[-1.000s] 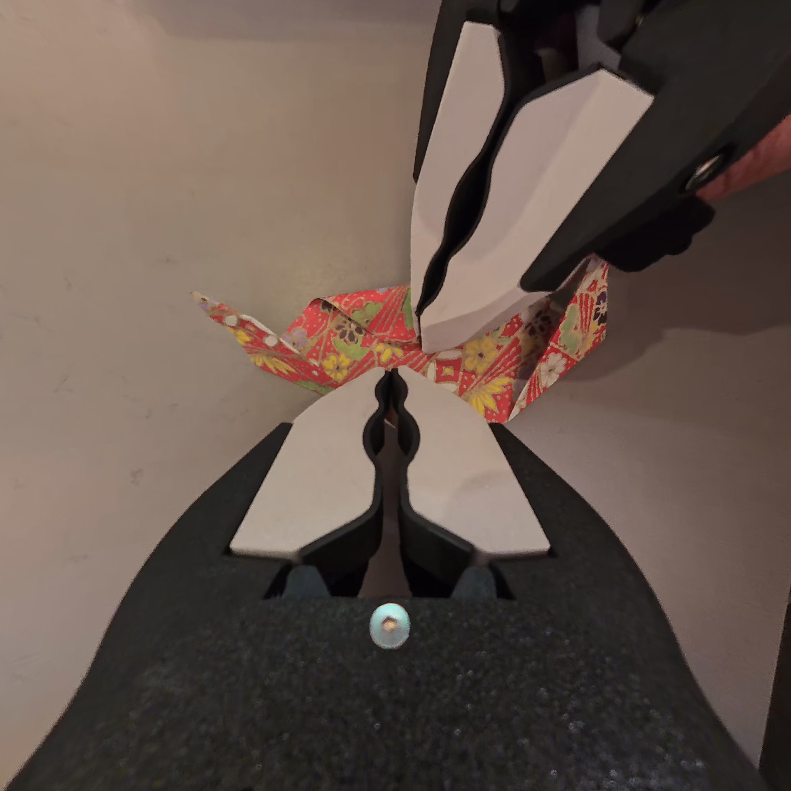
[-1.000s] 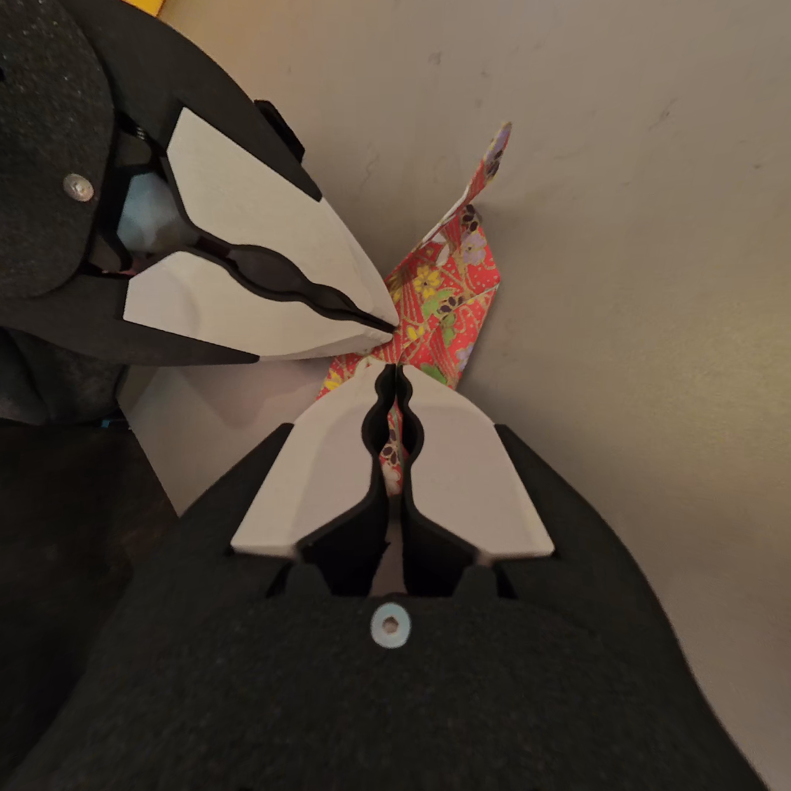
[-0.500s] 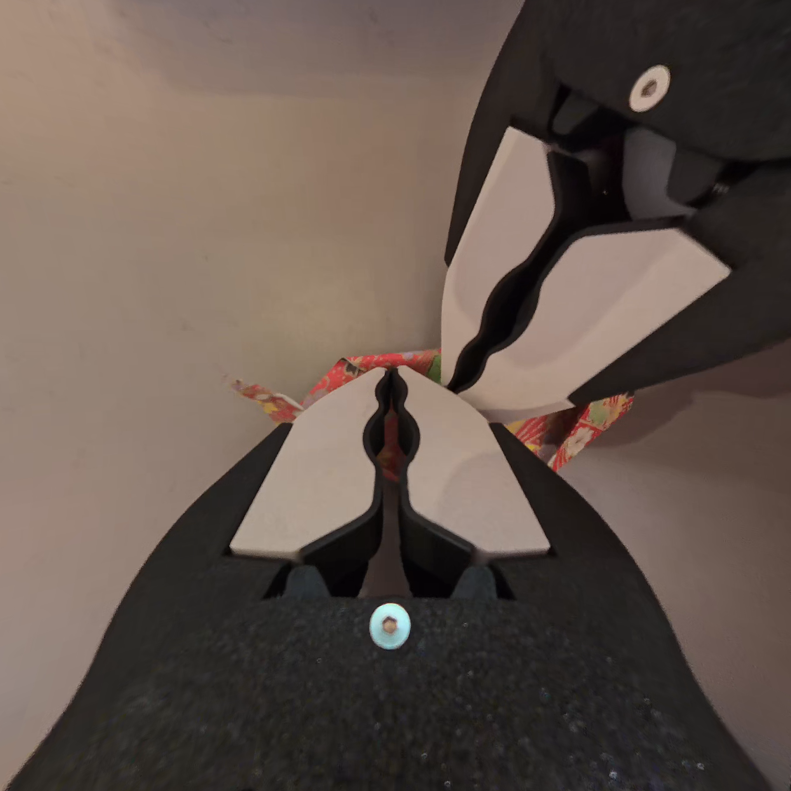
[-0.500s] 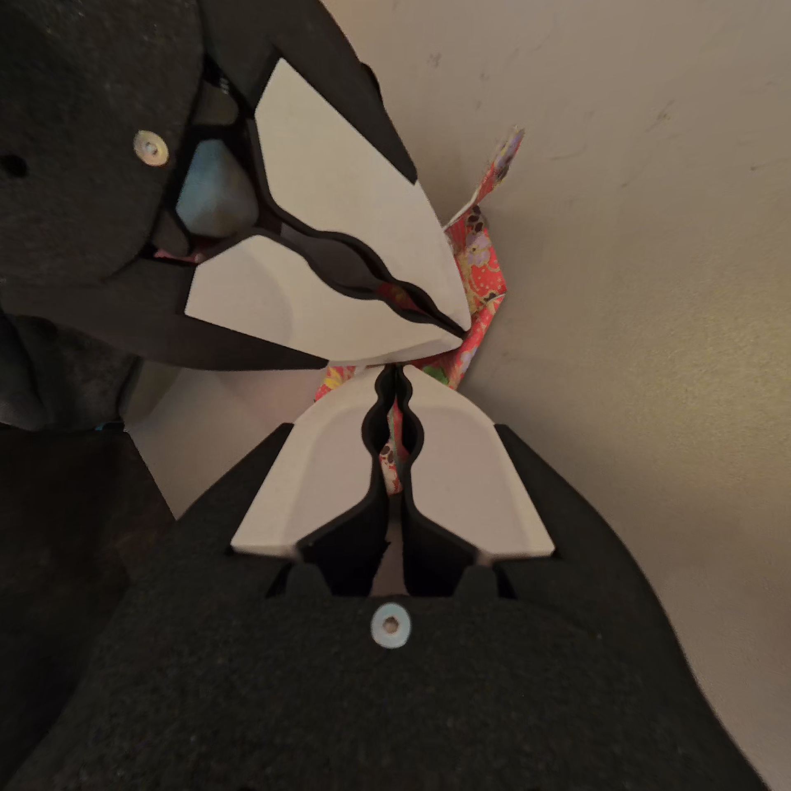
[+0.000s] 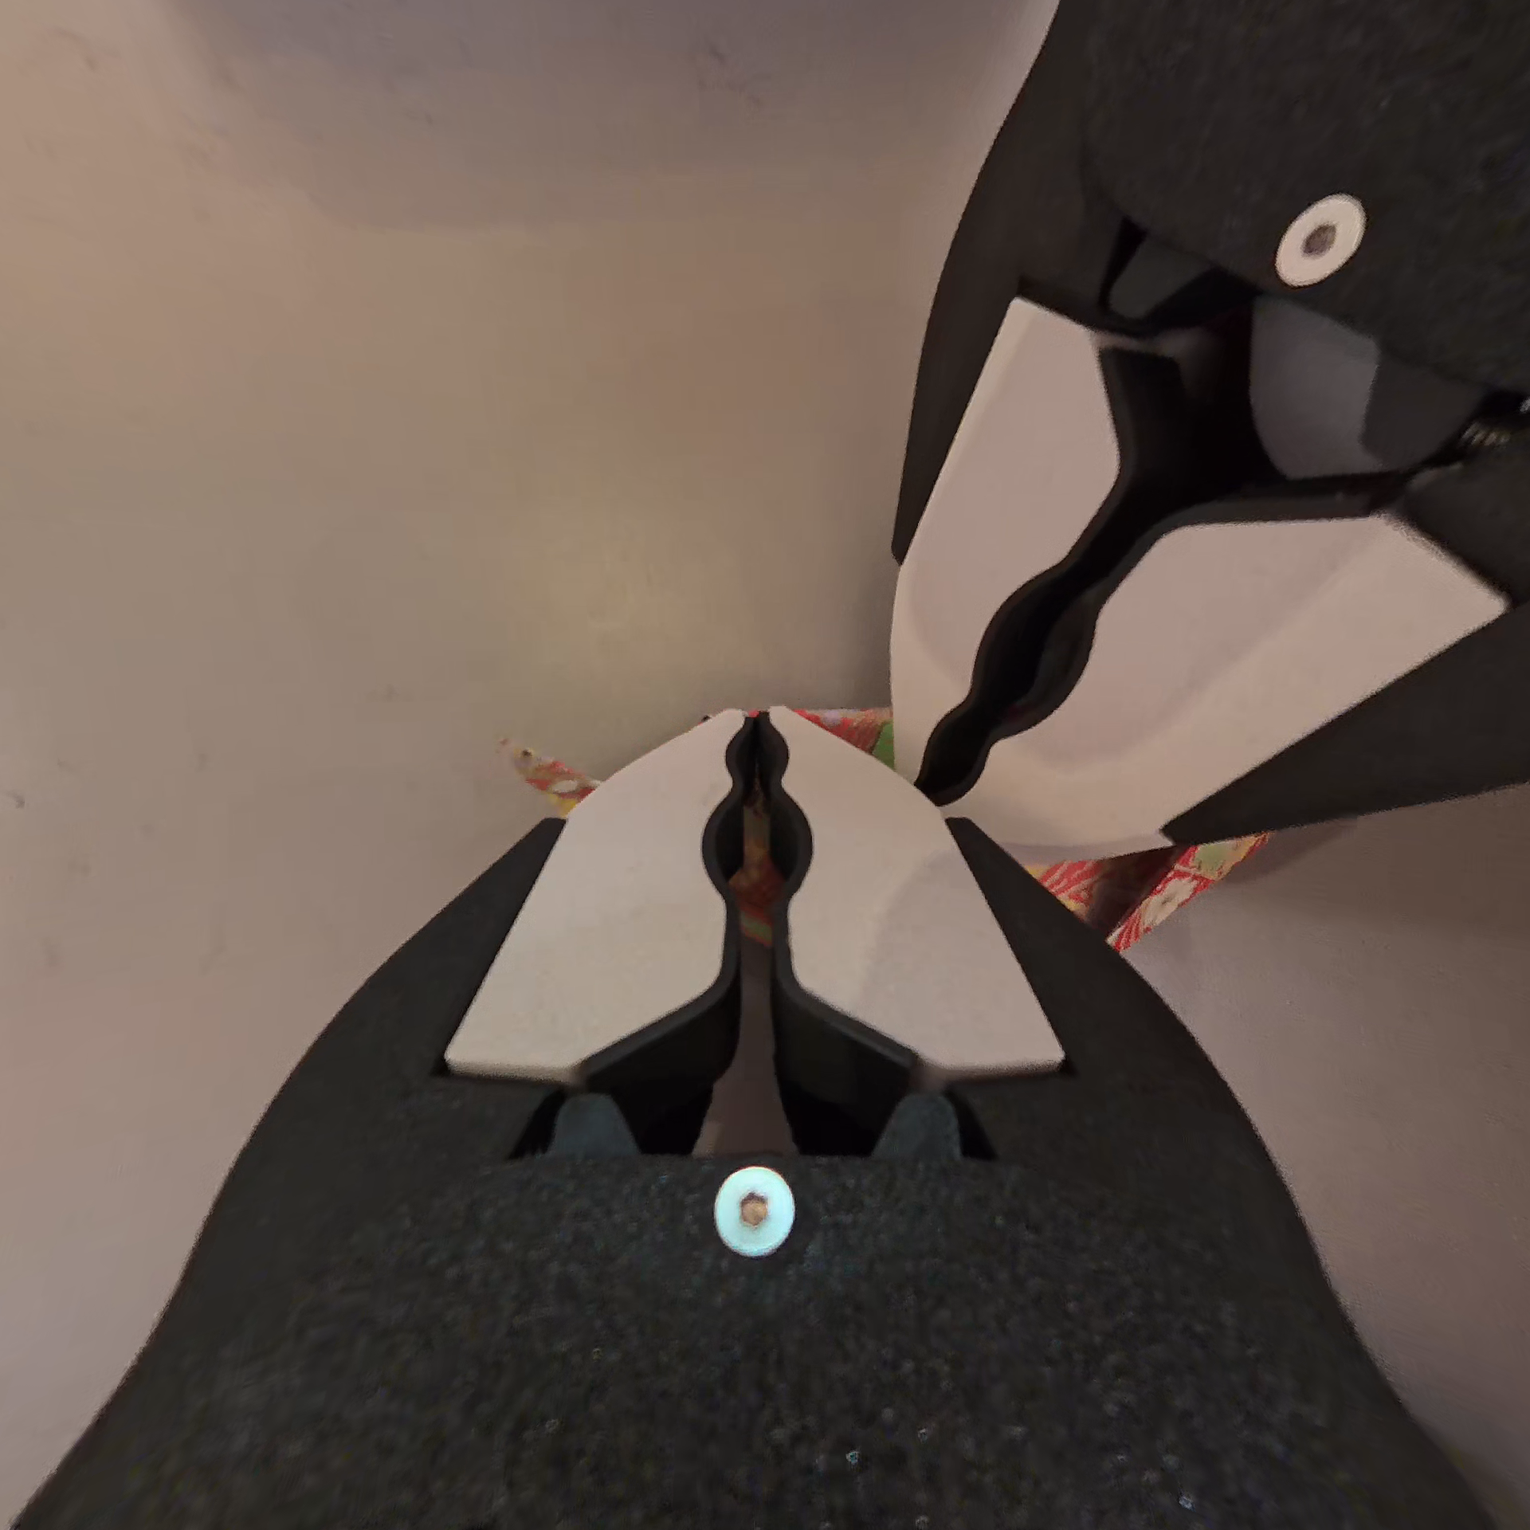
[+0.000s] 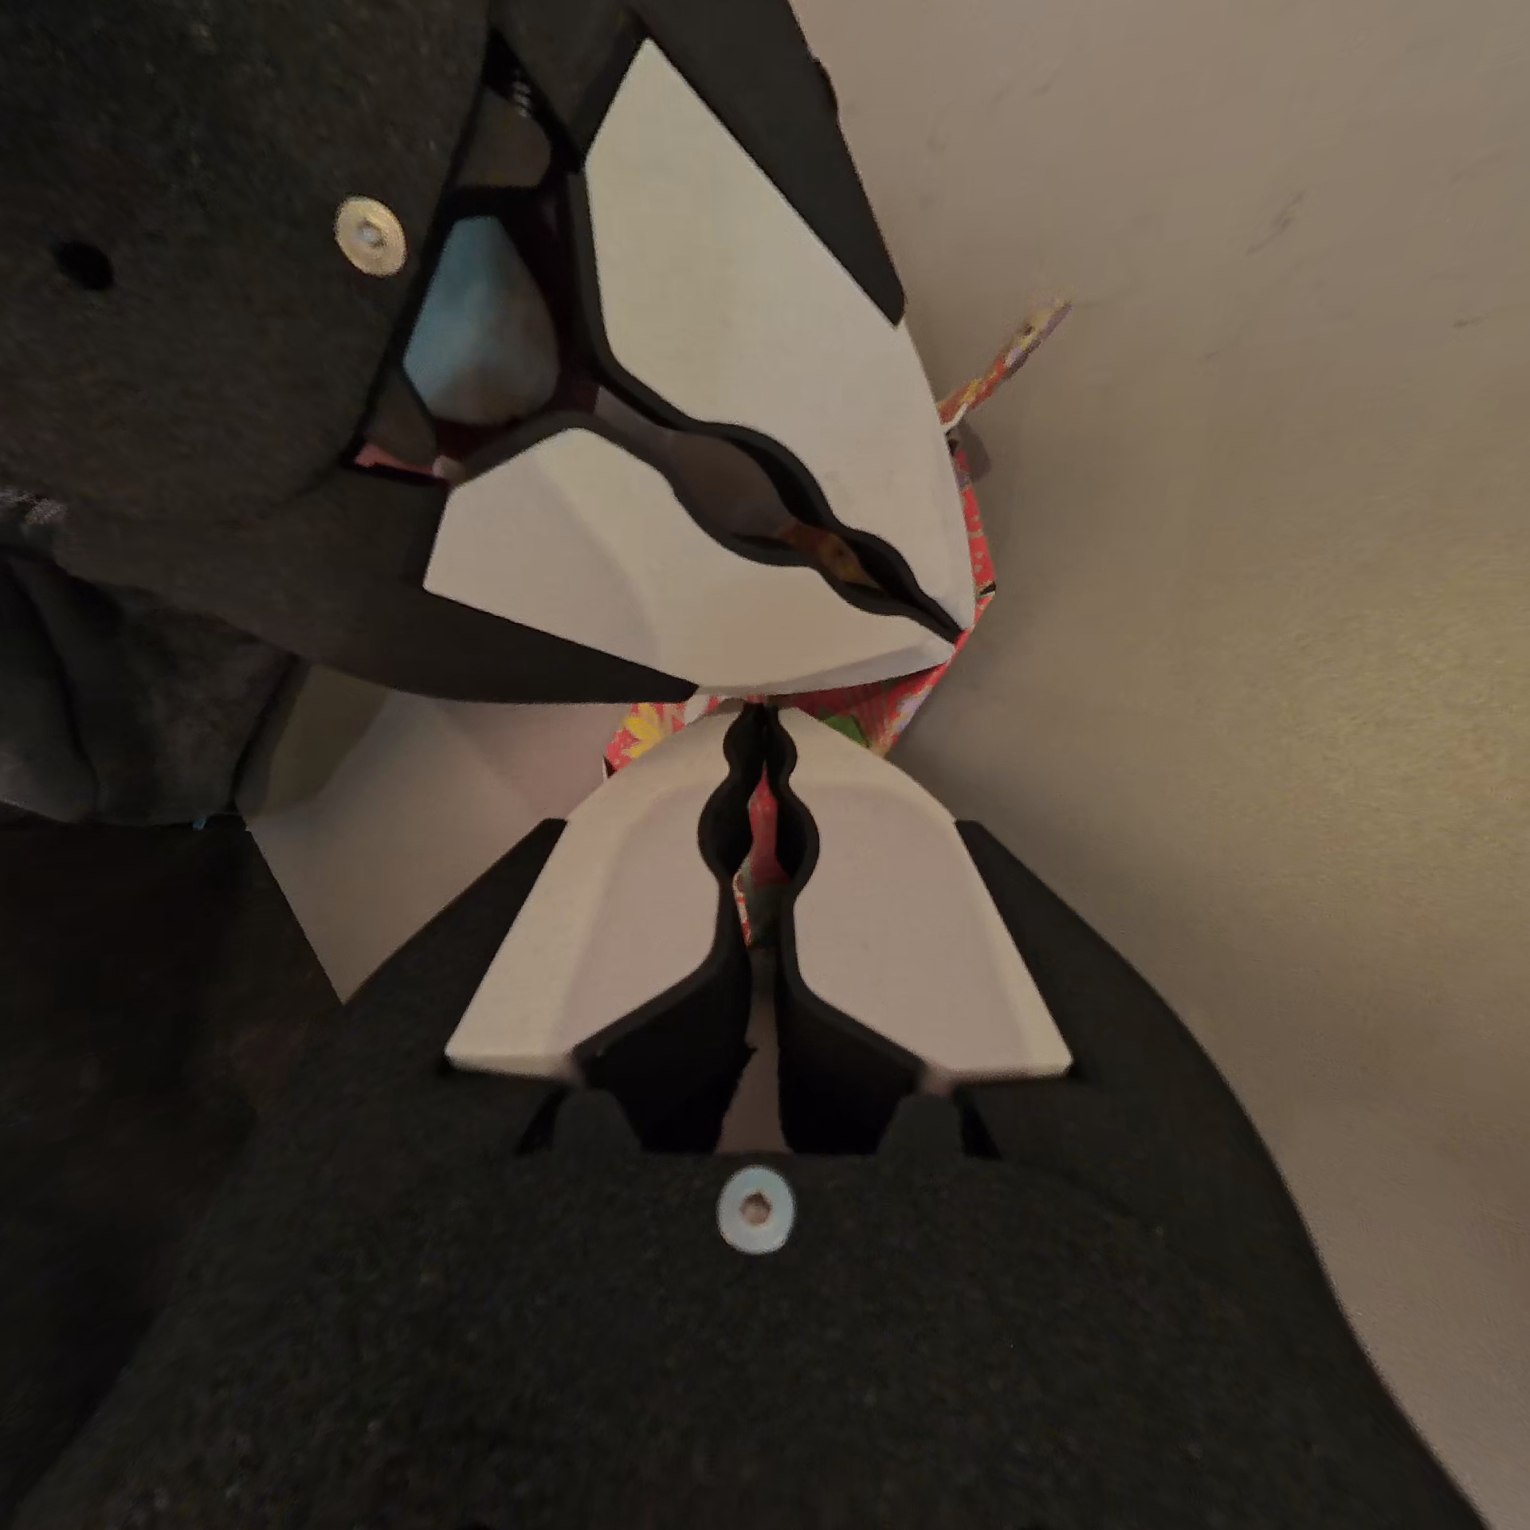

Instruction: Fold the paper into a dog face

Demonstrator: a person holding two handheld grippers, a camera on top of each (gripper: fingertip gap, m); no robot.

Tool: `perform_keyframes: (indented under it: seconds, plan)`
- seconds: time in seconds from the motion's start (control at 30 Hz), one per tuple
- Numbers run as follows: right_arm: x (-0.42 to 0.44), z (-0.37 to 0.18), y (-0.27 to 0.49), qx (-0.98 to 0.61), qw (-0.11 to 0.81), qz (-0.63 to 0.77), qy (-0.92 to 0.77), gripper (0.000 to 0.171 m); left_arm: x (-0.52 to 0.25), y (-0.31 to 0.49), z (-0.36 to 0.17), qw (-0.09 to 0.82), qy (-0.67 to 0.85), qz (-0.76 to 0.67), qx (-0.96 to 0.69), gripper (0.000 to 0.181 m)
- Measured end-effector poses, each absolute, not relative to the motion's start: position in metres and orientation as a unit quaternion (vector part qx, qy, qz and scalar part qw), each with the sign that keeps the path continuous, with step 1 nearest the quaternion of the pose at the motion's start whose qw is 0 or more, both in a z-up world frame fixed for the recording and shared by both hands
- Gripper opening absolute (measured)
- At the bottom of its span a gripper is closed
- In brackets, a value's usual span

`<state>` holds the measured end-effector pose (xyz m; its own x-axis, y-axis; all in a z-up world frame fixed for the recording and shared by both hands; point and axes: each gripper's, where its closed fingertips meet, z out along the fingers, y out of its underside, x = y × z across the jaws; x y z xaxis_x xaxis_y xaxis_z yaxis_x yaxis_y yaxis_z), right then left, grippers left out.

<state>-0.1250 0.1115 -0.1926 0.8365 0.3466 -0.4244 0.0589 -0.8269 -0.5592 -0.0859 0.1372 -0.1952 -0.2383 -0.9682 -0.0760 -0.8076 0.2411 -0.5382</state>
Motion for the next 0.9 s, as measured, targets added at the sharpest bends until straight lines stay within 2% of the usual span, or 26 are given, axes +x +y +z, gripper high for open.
perform_keyframes:
  seconds: [0.27,0.37,0.47,0.57,0.73,0.9]
  plan:
    - [-0.125,-0.190,0.111,-0.908,0.283,0.267,-0.152,0.003,-0.086,0.137,-0.195,0.189,0.767,-0.211,-0.575,0.000]
    - [-0.135,-0.175,0.100,-0.878,0.278,0.347,-0.180,0.012,-0.086,0.137,-0.195,0.184,0.767,-0.222,-0.574,0.000]
    - [-0.121,-0.154,0.103,-0.854,0.316,0.369,-0.187,0.007,-0.086,0.137,-0.195,0.183,0.763,-0.232,-0.575,0.000]
    - [-0.101,-0.148,0.116,-0.846,0.364,0.330,-0.205,0.000,-0.086,0.137,-0.195,0.186,0.762,-0.231,-0.576,0.000]
    - [-0.096,-0.189,0.124,-0.879,0.324,0.186,-0.297,0.000,-0.086,0.137,-0.195,0.187,0.759,-0.235,-0.577,0.000]
    - [-0.094,-0.192,0.130,-0.881,0.333,0.144,-0.304,0.000,-0.086,0.137,-0.195,0.190,0.759,-0.235,-0.577,0.000]
